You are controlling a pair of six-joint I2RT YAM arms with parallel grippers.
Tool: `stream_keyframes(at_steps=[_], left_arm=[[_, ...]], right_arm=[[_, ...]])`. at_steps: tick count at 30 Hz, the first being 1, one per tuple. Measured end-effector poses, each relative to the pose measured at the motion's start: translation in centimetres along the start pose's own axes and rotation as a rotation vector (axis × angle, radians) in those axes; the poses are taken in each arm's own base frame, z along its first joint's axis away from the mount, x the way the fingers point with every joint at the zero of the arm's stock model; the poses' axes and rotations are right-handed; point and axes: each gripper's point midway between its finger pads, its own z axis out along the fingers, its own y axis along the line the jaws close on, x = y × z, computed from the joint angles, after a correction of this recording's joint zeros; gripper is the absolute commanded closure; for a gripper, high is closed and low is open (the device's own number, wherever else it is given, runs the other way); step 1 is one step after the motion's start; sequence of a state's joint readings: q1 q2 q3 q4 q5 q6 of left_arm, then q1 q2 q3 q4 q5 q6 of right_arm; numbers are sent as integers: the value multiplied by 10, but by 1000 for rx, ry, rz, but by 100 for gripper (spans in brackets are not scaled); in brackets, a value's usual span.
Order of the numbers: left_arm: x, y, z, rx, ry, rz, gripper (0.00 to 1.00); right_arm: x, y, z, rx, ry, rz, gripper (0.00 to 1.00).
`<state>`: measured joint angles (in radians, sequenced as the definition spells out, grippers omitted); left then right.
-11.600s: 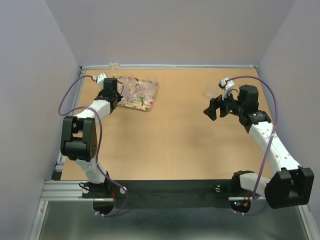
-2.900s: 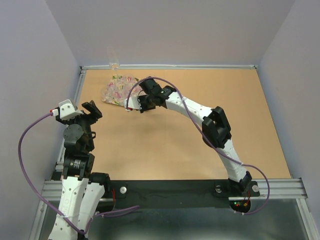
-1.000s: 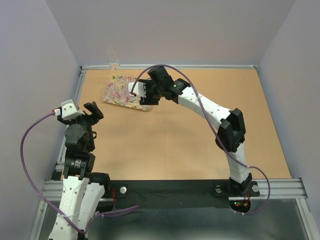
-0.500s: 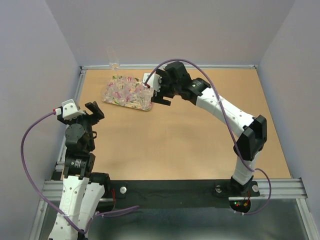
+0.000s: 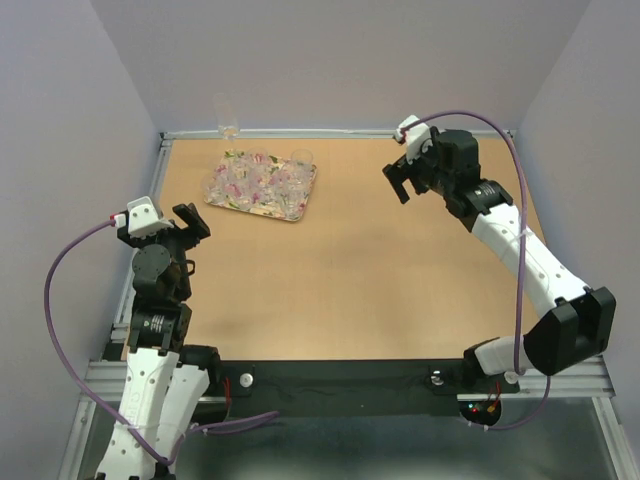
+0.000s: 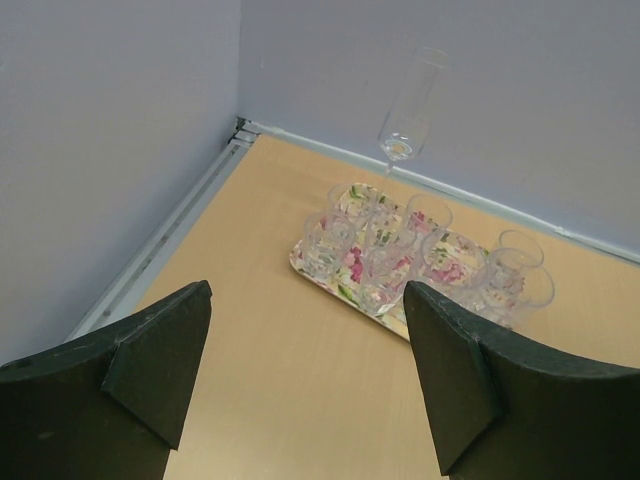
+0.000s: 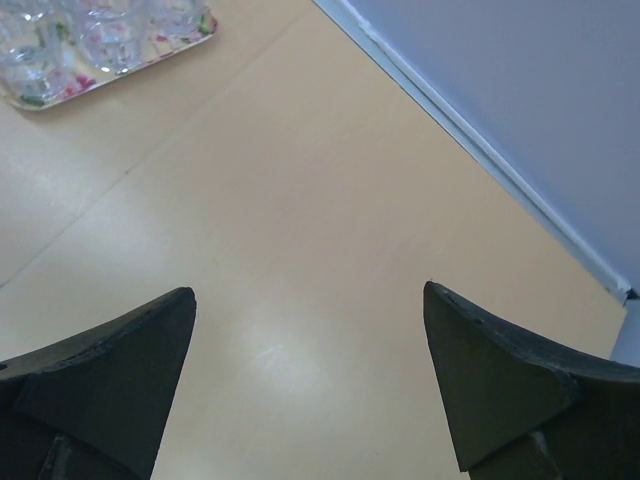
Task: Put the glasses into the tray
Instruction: Place the glass into the tray
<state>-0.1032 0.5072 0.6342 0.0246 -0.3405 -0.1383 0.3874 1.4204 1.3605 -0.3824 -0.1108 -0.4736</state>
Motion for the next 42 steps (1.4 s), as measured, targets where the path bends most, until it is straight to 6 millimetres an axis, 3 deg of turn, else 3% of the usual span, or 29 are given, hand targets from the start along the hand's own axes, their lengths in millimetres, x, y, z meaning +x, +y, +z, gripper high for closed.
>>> stream_keyframes(at_steps=[6, 13, 23, 26, 34, 42], left_arm=[[2, 0, 1, 0, 6, 3, 11], [7, -2, 3, 9, 22, 11, 11], [9, -5, 4, 22, 31, 15, 11], [10, -5, 4, 26, 34, 18, 11], [11, -7, 4, 33, 38, 20, 11], [11, -7, 4, 37, 39, 21, 11]], right_arm=[[49, -41, -17, 166, 8, 273, 0], [127, -101, -45, 370, 30, 653, 0], [198, -138, -82, 522, -10, 1016, 0], [198, -136, -90, 531, -33, 1032, 0], [171, -145, -105, 554, -132, 986, 0], [173, -151, -109, 600, -137, 1009, 0]])
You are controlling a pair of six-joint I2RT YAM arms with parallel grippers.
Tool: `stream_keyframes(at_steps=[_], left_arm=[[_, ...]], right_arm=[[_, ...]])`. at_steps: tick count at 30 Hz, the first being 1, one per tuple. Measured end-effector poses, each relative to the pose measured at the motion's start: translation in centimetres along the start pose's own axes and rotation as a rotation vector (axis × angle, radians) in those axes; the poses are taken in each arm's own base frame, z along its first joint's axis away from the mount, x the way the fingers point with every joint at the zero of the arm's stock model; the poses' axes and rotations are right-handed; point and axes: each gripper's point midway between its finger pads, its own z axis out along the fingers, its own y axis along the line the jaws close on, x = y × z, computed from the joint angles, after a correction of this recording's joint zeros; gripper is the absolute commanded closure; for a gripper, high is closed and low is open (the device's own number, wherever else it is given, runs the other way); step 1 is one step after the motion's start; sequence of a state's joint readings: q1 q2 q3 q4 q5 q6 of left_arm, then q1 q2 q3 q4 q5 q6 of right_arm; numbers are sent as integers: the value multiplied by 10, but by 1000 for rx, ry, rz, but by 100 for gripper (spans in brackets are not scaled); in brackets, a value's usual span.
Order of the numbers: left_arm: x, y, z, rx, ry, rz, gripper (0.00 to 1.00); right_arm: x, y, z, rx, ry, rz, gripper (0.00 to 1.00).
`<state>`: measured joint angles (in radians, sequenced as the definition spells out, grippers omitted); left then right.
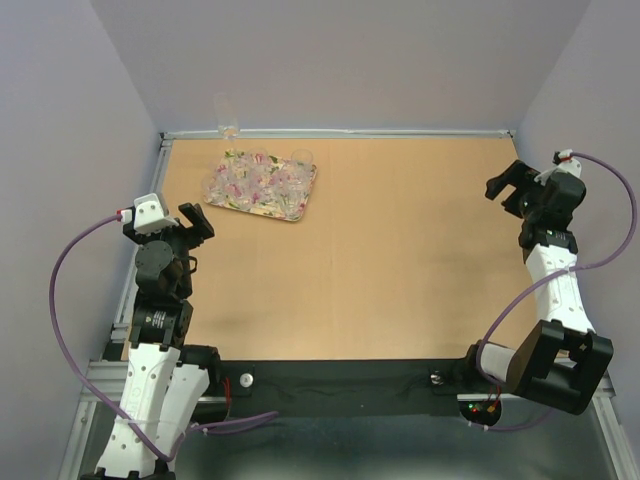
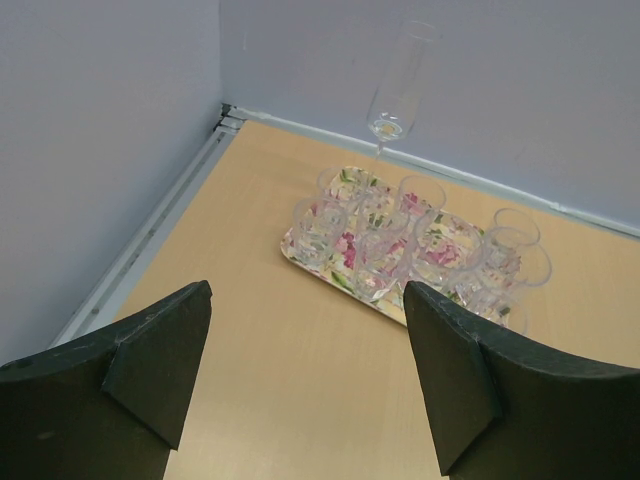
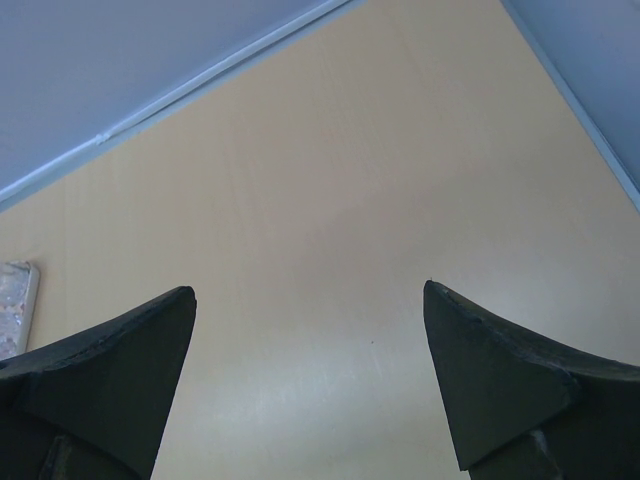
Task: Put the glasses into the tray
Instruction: Place the glass into the tray
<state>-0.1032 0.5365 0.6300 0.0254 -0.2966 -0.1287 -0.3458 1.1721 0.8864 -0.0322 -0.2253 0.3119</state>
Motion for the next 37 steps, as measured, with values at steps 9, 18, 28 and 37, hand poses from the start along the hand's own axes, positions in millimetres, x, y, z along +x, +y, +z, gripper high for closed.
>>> stream_keyframes(at_steps=[9, 18, 28, 37], left_arm=[[0, 0, 0, 1, 0, 1, 11], [0, 0, 0, 2, 0, 1, 11], [0, -1, 0, 8, 2, 2, 11], [0, -1, 0, 8, 2, 1, 11]], right_arm=[[-4, -11, 1, 68, -25, 29, 0], [-6, -14, 0, 85, -33, 32, 0], [-11, -16, -3, 102, -55, 24, 0], [-15, -18, -4, 113, -69, 8, 0]])
